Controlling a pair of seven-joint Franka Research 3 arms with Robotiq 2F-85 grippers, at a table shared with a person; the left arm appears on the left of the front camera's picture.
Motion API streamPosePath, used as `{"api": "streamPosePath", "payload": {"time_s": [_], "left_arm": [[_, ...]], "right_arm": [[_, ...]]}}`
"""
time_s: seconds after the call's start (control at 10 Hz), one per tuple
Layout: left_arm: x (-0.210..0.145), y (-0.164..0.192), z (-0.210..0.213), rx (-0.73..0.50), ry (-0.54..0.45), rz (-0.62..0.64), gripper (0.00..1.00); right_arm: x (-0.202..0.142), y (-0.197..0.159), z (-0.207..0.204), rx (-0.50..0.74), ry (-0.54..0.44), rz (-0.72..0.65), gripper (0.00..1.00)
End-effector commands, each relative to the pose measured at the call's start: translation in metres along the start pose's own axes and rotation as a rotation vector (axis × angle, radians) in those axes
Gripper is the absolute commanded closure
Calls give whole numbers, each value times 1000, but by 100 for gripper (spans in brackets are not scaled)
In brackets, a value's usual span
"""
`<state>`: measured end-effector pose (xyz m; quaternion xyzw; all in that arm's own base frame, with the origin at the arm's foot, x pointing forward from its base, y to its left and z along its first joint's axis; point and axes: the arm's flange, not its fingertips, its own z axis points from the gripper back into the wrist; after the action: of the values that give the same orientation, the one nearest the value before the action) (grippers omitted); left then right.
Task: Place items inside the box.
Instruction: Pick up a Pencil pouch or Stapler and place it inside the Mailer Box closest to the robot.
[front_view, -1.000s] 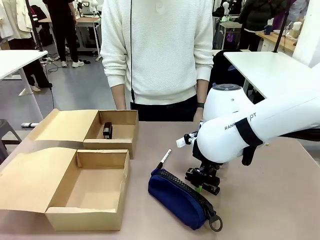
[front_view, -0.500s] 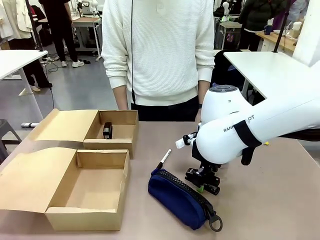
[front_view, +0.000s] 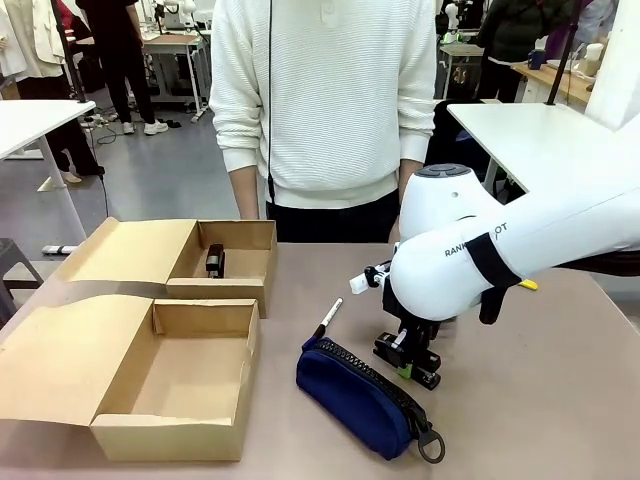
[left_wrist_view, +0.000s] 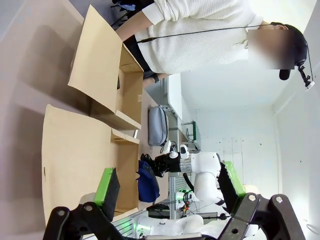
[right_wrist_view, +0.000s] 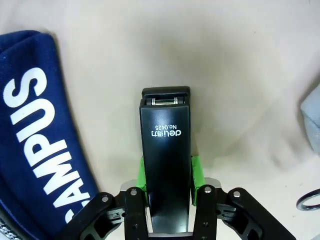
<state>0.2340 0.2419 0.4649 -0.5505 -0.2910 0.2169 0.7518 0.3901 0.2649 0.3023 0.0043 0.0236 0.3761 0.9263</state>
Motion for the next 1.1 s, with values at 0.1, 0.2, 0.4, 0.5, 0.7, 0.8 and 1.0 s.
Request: {"api": "streamPosePath", "payload": {"time_s": [0.1, 0.2, 0.4, 0.5, 0.7, 0.8, 1.0], "left_arm": [[0, -1, 0, -25, -10, -19, 0], [0, -1, 0, -25, -10, -19, 0], [0, -1, 0, -25, -10, -19, 0], [0, -1, 0, -25, -10, -19, 0], [0, -1, 0, -25, -10, -19, 0], [0, -1, 0, -25, -10, -19, 0], [0, -1, 0, -25, -10, -19, 0]], "right_arm": [[4, 2, -7, -18, 48, -18, 100], [2, 0, -5, -12, 47, -21, 100], [-16, -4, 32, -38, -6, -108, 100], [-46, 5, 77, -10, -48, -198, 100], [-109, 31, 131, -76, -57, -311, 100], [-140, 42, 145, -60, -38, -373, 100], [-225, 49, 160, 65, -98, -487, 100]]}}
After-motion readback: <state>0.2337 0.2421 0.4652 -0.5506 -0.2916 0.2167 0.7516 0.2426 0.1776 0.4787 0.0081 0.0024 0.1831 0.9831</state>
